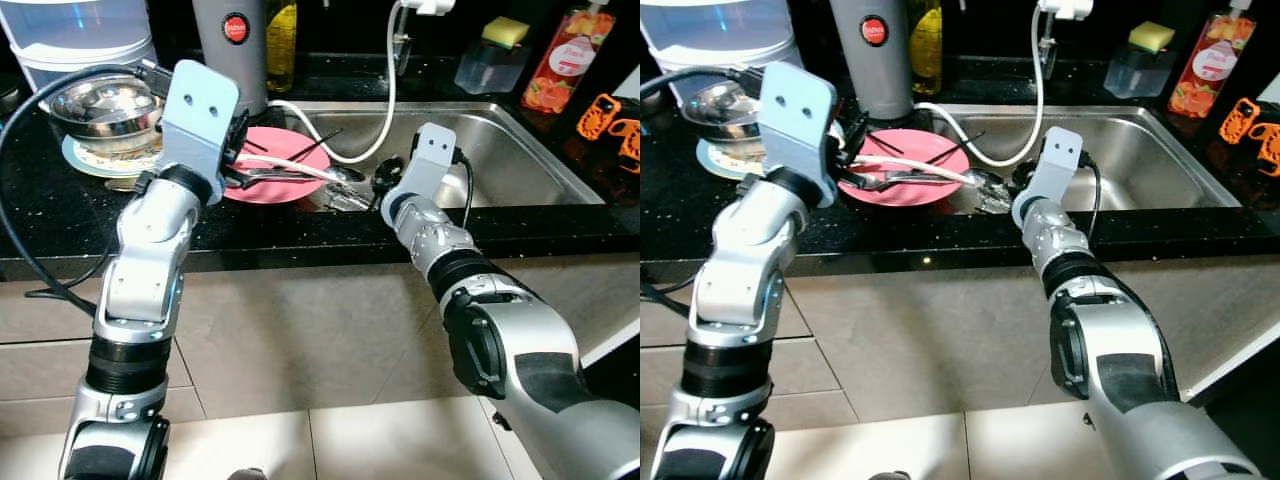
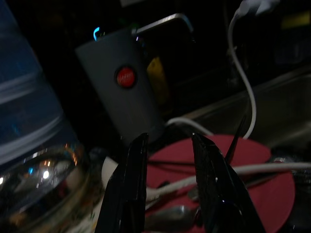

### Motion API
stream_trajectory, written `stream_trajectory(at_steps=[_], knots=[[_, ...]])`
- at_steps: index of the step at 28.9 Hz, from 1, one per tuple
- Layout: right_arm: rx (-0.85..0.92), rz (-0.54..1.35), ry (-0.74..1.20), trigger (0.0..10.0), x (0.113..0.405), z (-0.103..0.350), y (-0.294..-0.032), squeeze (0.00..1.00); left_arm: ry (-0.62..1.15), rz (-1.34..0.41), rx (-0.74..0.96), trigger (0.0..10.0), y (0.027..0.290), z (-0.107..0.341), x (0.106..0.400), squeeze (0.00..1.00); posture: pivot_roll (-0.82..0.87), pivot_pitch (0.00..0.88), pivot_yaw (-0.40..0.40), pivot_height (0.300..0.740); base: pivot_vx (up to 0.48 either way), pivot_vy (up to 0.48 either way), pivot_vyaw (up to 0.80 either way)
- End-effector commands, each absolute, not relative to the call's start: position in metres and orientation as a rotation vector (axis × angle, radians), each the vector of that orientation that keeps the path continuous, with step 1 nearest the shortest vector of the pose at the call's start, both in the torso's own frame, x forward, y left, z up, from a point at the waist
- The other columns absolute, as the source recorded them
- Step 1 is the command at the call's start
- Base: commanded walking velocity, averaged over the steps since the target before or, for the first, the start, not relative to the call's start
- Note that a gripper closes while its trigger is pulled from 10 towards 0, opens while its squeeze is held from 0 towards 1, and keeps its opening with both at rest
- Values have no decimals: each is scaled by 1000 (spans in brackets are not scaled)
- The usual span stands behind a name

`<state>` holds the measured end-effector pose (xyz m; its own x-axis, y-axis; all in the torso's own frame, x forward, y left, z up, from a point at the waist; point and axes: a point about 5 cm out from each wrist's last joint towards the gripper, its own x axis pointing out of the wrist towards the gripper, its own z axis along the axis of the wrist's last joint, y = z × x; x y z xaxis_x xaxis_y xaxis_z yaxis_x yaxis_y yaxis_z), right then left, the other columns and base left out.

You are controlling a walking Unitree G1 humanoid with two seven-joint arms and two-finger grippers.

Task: Kitchen organization

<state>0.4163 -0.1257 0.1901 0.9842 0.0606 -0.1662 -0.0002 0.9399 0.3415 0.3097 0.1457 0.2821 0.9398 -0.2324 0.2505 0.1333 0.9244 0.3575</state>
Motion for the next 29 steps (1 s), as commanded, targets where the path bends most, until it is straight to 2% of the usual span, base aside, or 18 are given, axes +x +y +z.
stream_trajectory(at_steps=[1,7,11,16,19,20,24,29], knots=[[412,46,85,10000,420,208,-129,0,-273,-196,351,10000,146,280,307,0,329,34,-86,740,0,0,0],[447,66,-43,10000,422,227,-141,0,-267,-164,329,10000,149,281,309,0,322,28,-85,740,0,0,0],[331,99,-270,10000,412,247,-157,0,-234,-75,273,10000,165,275,310,0,286,15,-77,740,0,0,0],[236,116,-361,10000,392,243,-162,0,-174,32,289,10000,184,265,312,0,271,12,-78,740,0,0,0],[213,154,-376,10000,380,237,-156,0,-148,95,273,10000,197,261,313,0,260,16,-80,740,0,0,0],[210,179,-363,10000,370,229,-147,0,-121,106,284,10000,206,258,312,0,260,16,-77,740,0,0,0],[167,211,-355,10000,357,218,-135,0,-57,63,248,10000,206,249,310,0,253,4,-48,740,0,0,0],[167,211,-355,10000,357,218,-135,0,-57,63,248,10000,206,249,310,0,253,4,-48,740,0,0,0]])
